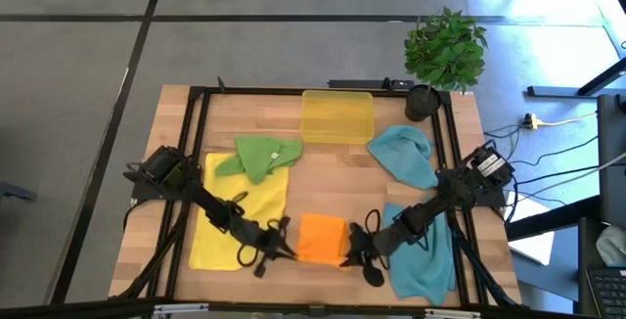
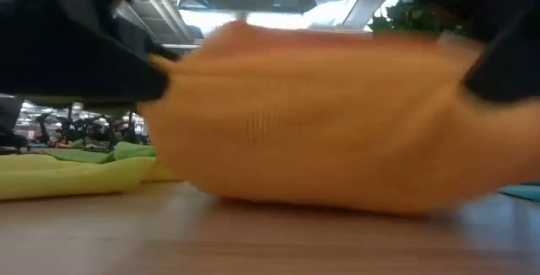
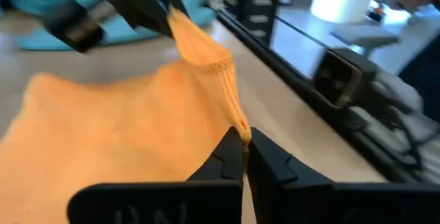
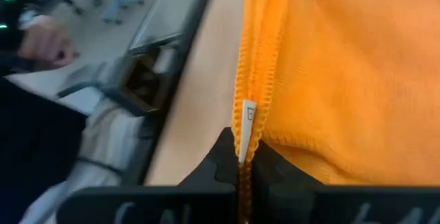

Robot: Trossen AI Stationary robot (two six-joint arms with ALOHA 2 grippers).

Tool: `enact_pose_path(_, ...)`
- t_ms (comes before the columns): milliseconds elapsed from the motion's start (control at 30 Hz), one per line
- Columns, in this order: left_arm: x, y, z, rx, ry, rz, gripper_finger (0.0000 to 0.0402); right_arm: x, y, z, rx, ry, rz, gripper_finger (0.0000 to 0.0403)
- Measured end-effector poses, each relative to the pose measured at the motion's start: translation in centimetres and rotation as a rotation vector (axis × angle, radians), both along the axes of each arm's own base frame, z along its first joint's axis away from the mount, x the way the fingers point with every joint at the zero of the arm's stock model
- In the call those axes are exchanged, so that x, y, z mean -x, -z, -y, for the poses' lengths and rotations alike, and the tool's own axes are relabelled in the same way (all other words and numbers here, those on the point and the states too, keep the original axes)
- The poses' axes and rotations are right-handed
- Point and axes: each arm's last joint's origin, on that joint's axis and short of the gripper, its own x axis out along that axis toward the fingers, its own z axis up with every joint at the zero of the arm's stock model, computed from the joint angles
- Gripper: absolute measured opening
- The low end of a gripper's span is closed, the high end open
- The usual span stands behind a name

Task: Fold microfiber towels
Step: Fold the orange microfiber cloth

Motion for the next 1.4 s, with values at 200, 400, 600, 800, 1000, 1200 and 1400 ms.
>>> enact_pose_path(200, -1.0, -1.3, 2.2, -0.058, 0.08, 0.038, 0.0, -1.0, -1.3, -1.2, -0.002, -0.046, 0.013, 0.0002)
enact_pose_path(400, -1.9, -1.7, 0.4, -0.051, -0.014, 0.04, 0.0, -1.8, -0.3, 1.0, 0.015, 0.058, -0.107, 0.0002)
enact_pose_path(600, -3.0, -1.3, -2.3, 0.009, -0.123, -0.006, 0.0, -2.7, -0.1, 2.6, 0.017, 0.12, -0.135, 0.0002)
enact_pose_path(800, -3.4, -0.7, -4.2, 0.028, -0.195, -0.048, 0.0, -2.6, 0.4, 3.1, 0.011, 0.156, -0.211, 0.0005)
enact_pose_path(1000, -3.3, -0.2, -5.3, 0.031, -0.233, -0.075, 0.0, -2.1, 0.2, 2.5, -0.006, 0.147, -0.235, 0.0003)
enact_pose_path(1200, -3.5, -0.3, -5.7, 0.038, -0.247, -0.071, 0.0005, -1.8, -0.3, 2.1, -0.032, 0.148, -0.231, 0.0004)
enact_pose_path(1400, -3.5, -0.3, -5.7, 0.04, -0.247, -0.067, 0.0048, -1.4, -0.8, 1.7, -0.046, 0.17, -0.239, 0.0004)
